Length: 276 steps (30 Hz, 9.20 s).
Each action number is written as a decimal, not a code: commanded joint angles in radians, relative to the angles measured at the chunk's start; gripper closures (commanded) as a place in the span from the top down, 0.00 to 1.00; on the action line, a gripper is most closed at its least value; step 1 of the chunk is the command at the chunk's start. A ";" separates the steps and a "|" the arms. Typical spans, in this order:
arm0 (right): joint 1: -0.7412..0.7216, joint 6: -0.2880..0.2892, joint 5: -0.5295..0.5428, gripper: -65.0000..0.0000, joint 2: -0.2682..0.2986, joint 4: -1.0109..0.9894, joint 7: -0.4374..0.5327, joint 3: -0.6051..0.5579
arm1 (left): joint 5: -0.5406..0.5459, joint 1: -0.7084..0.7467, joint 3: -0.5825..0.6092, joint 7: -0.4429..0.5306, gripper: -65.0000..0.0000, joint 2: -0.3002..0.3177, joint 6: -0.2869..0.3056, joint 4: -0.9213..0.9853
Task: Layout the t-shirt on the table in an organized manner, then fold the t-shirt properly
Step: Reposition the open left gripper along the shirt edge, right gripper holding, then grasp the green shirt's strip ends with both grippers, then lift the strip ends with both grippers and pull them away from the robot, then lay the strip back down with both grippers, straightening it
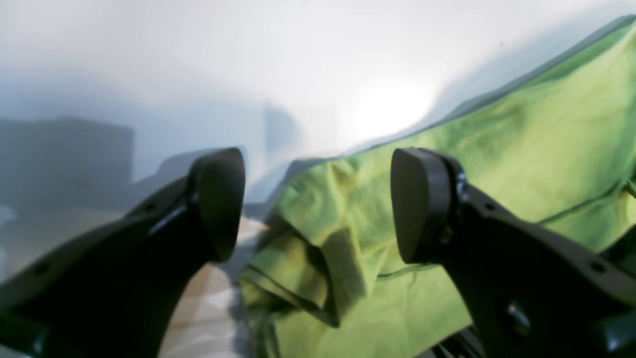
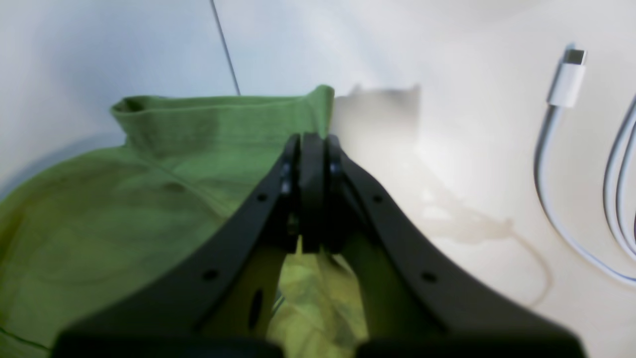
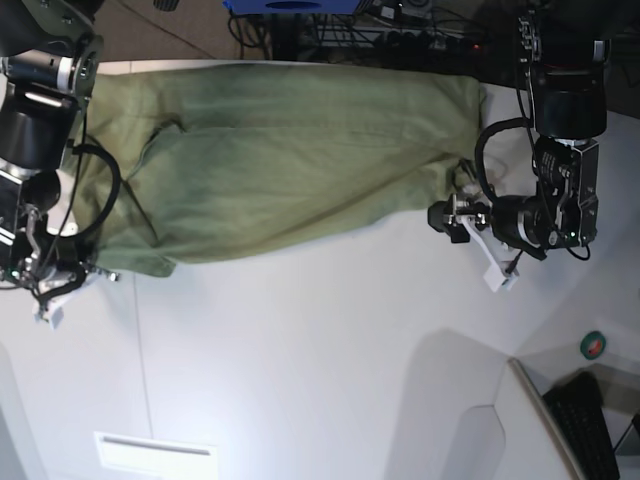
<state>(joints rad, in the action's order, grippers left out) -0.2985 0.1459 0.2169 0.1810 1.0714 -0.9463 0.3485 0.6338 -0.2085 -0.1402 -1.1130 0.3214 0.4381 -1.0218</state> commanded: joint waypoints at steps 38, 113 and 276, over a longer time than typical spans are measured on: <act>-0.024 0.001 0.002 0.00 0.013 0.013 0.010 0.001 | 0.021 0.076 0.077 0.030 0.67 0.048 0.011 -0.009; -0.046 0.004 -0.001 0.00 0.168 -0.237 0.909 -0.497 | 0.021 -0.165 0.073 0.027 0.00 0.032 0.008 -0.104; 0.552 0.001 -0.001 0.33 0.099 0.562 0.350 -0.068 | 0.097 0.481 -0.164 -0.183 0.00 0.017 0.103 -0.786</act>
<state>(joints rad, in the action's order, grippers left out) 0.2611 0.1490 0.2134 0.2646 1.6119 -0.6136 0.2741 0.7136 0.2790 -0.2996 -1.3056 0.3286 0.5392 -1.7920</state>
